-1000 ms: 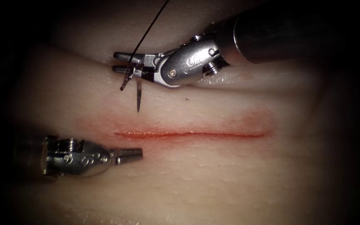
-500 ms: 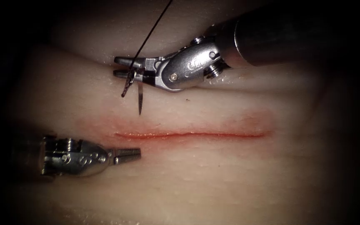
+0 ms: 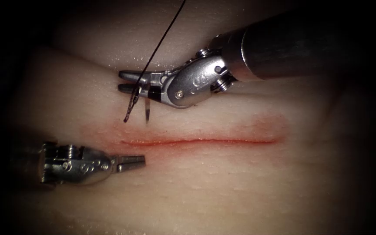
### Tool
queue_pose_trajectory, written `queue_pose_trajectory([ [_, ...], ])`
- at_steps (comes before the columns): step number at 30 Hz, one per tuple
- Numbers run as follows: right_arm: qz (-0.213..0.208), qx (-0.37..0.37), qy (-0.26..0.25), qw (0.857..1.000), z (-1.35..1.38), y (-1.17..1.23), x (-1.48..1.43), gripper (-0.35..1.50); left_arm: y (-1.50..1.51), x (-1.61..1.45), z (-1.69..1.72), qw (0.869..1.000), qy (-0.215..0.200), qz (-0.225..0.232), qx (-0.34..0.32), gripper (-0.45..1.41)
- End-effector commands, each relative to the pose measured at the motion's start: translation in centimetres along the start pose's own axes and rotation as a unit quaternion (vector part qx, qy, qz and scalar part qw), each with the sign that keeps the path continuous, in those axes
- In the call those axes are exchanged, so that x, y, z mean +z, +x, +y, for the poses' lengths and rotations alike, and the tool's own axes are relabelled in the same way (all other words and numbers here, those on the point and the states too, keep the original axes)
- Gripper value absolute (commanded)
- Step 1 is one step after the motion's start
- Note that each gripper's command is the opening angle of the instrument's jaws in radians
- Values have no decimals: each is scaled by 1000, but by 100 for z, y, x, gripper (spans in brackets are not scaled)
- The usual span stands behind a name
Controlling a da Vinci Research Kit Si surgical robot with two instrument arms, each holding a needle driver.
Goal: Wound Closure
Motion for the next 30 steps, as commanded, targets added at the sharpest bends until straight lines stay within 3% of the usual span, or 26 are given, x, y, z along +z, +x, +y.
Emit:
queue_pose_trajectory([
  [1, 2, -3, 2, 1000, -9, -4, 9, -35, -1, 8, 4, 1000, -1, 0, -1, -37],
  [20, 5, -32, 16, 999, -56, -6, 12, -35, -3, 6, 6, 1000, -1, 1, -3, -42],
  [30, 6, 2, 19, 1000, -65, -5, 14, -35, -3, 7, 6, 1000, -1, 0, -3, -45],
])
